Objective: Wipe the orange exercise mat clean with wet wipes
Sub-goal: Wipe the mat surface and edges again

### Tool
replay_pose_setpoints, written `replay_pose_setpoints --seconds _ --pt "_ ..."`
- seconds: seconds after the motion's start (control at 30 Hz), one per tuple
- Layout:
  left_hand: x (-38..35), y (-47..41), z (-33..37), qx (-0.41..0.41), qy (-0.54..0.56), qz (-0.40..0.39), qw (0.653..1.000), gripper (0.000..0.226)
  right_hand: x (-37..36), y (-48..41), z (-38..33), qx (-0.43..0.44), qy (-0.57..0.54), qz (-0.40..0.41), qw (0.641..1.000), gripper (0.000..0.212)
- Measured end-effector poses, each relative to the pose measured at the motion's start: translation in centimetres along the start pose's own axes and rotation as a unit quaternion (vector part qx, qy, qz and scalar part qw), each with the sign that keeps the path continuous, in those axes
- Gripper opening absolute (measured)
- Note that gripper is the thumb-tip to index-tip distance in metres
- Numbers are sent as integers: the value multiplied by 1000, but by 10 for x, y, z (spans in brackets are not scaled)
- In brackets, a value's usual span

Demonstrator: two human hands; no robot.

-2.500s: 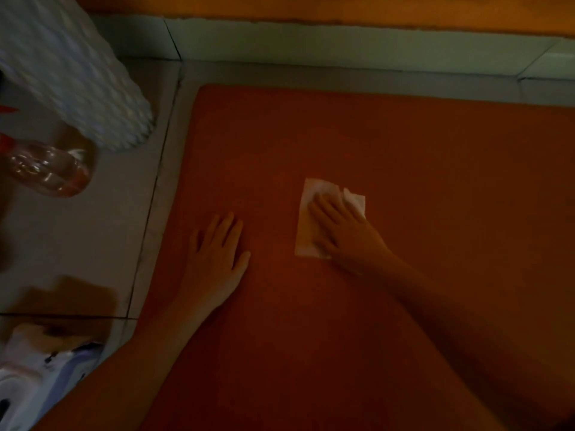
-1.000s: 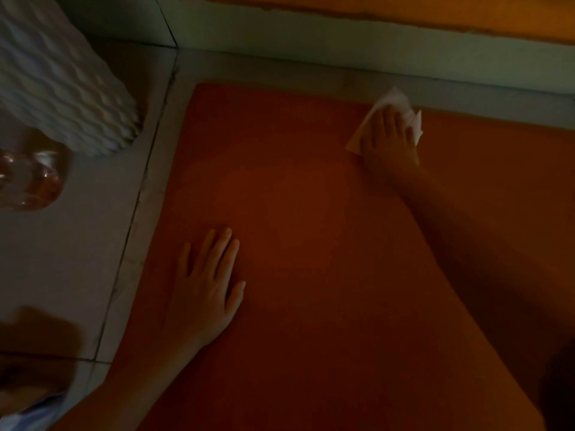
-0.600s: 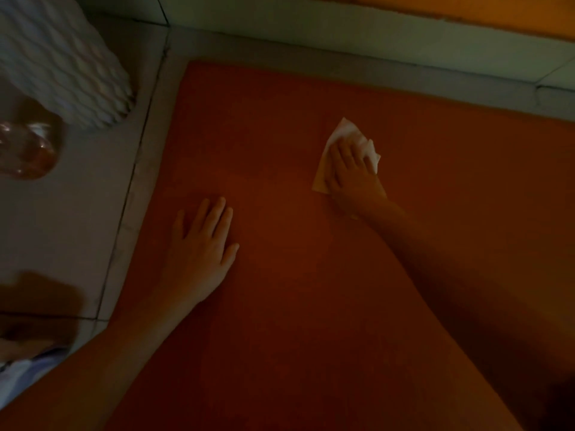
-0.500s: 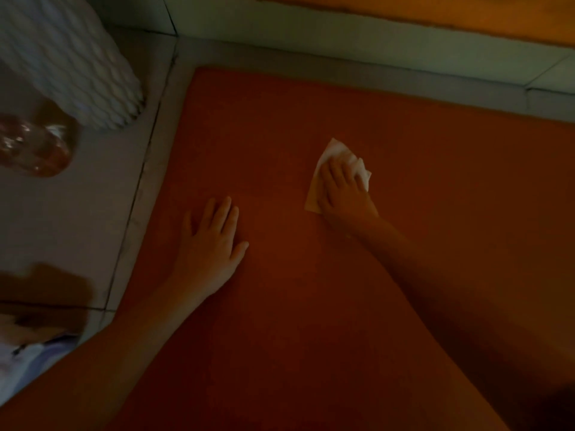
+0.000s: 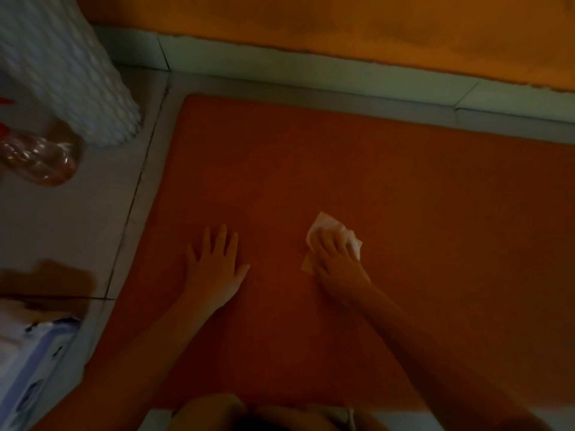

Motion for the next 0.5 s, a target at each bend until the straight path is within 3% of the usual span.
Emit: replay_pose_setpoints --seconds 0.1,0.17,0.3,0.37,0.43,0.5 --pt "3 2 1 -2 -4 -17 1000 72 -14 30 -9 73 37 -26 996 70" --pt "2 9 5 -17 -2 -38 999 72 -14 50 -7 98 90 -25 991 63" --pt "-11 31 13 -54 3 -76 996 71 -23 65 3 14 82 -69 994 60" --pt "-15 40 14 -58 0 -74 996 69 -22 73 -6 53 108 -42 992 65" --pt "-15 45 14 -57 -6 -69 996 67 -15 94 -14 112 197 -20 974 52" --pt "-13 49 15 -52 -12 -57 997 66 0 103 -4 67 214 60 973 39"
Point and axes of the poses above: each hand's wrist, its own y-axis away from the middle knuckle, its own x-axis out of the back of the hand, z = x × y, the point moved 8 cm from there along -y, towards the middle knuckle, and after that the axes turned 6 degrees about -z, right-handed, at the moved point
